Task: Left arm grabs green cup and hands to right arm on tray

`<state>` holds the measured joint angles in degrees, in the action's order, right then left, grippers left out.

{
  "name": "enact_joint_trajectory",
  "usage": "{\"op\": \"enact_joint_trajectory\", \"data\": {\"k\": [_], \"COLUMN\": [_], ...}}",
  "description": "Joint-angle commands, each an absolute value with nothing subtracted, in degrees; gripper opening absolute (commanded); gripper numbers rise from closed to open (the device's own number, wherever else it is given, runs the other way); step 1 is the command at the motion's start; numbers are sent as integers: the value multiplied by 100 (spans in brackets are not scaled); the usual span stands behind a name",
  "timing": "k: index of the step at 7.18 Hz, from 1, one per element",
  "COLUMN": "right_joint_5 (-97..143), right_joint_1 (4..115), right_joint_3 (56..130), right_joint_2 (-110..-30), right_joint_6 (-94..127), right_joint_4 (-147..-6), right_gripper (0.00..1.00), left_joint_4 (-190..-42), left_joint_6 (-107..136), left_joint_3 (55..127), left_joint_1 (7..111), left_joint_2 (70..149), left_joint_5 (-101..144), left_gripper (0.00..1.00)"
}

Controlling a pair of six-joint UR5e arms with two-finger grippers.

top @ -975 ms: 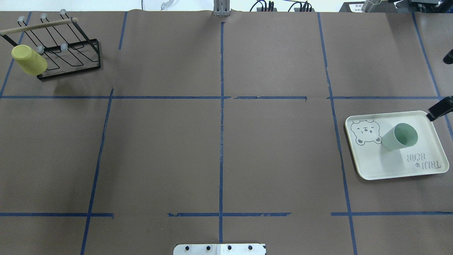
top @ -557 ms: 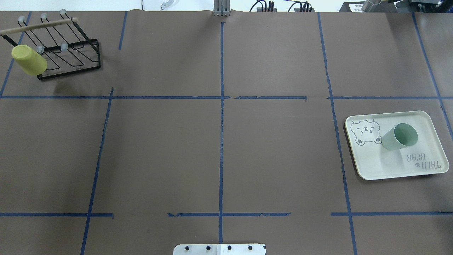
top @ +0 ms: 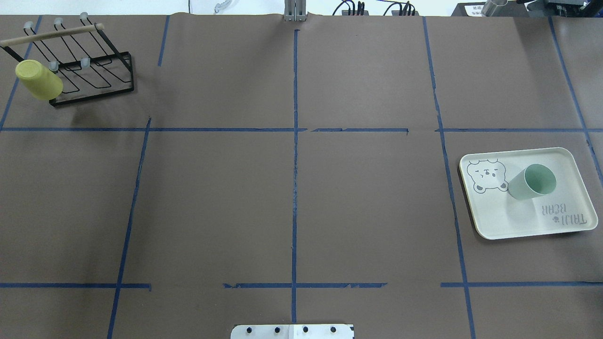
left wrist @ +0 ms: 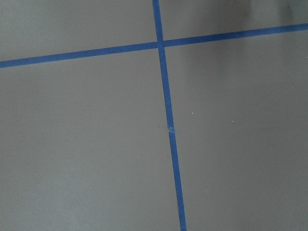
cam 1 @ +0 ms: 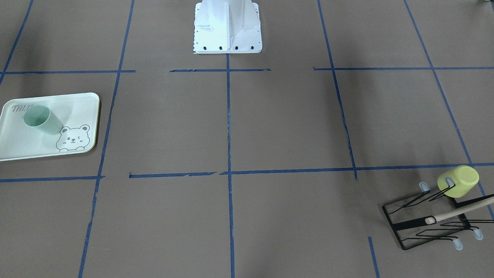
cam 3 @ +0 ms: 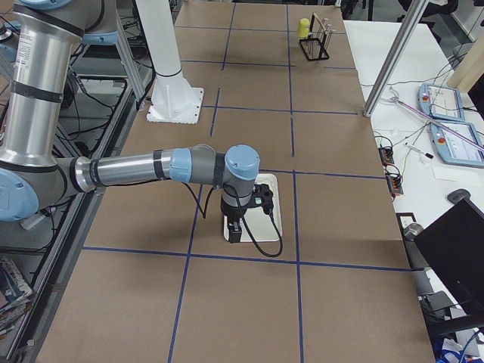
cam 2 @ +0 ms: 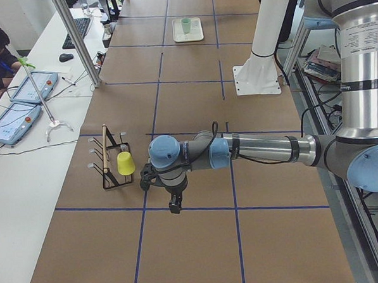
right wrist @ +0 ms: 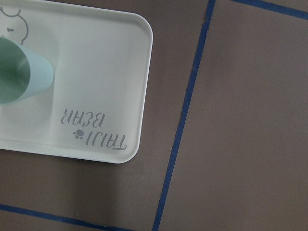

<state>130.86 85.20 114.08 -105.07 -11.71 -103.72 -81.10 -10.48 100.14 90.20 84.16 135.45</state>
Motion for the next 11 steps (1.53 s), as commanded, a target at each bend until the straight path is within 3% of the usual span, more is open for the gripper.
{"op": "enact_joint_trajectory", "data": {"k": [1,11], "right_joint_5": [13078,13087], "right_joint_1": [8525,8525], "right_joint_3": [11347,11285], "right_joint_2": [-10494,-10468], "right_joint_6": [-1178,-1222], "right_joint_4": [-10371,-10371], "right_gripper": [100,100], "left_joint_4": [-8121,-8130], "left_joint_6": [-1055,-1063], "left_joint_3": [10098,10238], "left_joint_1": [9018,9026], "left_joint_2": [8263,8174], "left_joint_5": [13518,13518], "left_gripper": [100,100]}}
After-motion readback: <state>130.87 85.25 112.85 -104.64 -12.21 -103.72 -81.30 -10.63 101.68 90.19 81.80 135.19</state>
